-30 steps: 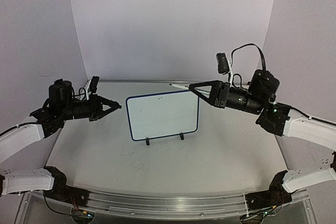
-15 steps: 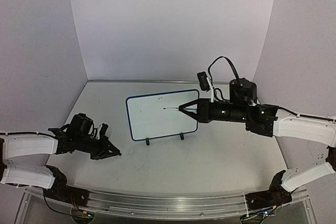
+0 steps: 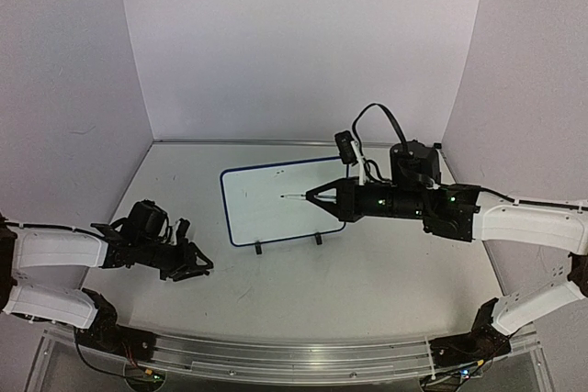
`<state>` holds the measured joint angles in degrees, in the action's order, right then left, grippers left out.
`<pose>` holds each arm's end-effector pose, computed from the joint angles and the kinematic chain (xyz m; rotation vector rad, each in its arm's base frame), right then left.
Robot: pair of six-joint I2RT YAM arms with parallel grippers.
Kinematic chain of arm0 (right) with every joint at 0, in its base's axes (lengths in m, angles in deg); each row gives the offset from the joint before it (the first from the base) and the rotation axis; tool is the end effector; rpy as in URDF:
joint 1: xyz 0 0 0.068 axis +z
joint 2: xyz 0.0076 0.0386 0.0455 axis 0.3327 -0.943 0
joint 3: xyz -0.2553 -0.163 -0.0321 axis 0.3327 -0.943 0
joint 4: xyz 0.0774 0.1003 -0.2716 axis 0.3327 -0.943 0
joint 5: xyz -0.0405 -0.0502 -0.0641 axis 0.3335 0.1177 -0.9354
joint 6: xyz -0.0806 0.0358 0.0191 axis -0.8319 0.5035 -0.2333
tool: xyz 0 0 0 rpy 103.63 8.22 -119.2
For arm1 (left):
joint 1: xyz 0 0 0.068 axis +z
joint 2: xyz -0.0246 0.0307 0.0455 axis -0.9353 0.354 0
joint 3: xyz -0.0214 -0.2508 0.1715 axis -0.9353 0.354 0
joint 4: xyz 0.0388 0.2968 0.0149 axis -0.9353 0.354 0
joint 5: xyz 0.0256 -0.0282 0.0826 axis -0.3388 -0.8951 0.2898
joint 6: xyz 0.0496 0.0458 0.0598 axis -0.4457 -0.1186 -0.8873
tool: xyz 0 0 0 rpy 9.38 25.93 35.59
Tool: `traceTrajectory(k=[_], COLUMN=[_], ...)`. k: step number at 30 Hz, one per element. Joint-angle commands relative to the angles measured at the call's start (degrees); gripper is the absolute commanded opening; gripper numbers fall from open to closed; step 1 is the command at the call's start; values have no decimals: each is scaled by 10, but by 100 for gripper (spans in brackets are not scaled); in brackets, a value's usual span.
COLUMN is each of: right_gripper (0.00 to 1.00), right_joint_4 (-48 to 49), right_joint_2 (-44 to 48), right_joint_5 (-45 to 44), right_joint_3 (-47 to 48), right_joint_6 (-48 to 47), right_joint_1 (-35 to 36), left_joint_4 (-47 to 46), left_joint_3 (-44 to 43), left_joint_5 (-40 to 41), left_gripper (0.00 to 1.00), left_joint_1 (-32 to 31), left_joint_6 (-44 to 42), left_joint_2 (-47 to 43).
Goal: Write a sentence on the whiteboard
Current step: Place the pen cap at the center of the board, then hold the whiteboard with the whiteboard.
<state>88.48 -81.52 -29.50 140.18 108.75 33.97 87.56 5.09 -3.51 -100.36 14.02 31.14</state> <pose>0.2045 0.3200 0.3185 -0.7174 1.8292 1.2596 0.1862 -0.1528 0.1119 -0.1453 2.6798 -1.0720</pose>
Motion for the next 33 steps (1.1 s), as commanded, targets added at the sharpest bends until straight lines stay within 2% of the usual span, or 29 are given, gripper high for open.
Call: traceTrajectory(k=[1, 11, 17, 23, 33], right_gripper=[0, 0, 0, 0, 0], right_joint_4=[7, 7, 7, 7, 60], right_joint_2=[-1, 1, 0, -4, -62], right_joint_5=[-17, -30, -30, -36, -48], right_joint_3=[14, 10, 10, 13, 25], right_joint_6=[-7, -8, -8, -13, 8], right_joint_1=[1, 2, 2, 11, 38], left_joint_4=[-10, 23, 88, 238, 345], left_joint_3=[-8, -20, -51, -191, -448], left_joint_5=[9, 25, 55, 71, 22], left_gripper=[45, 75, 80, 86, 86], left_joint_1=[-1, -1, 0, 27, 49], left_joint_6=[1, -1, -24, -142, -386], left_joint_2=[4, -11, -42, -58, 84])
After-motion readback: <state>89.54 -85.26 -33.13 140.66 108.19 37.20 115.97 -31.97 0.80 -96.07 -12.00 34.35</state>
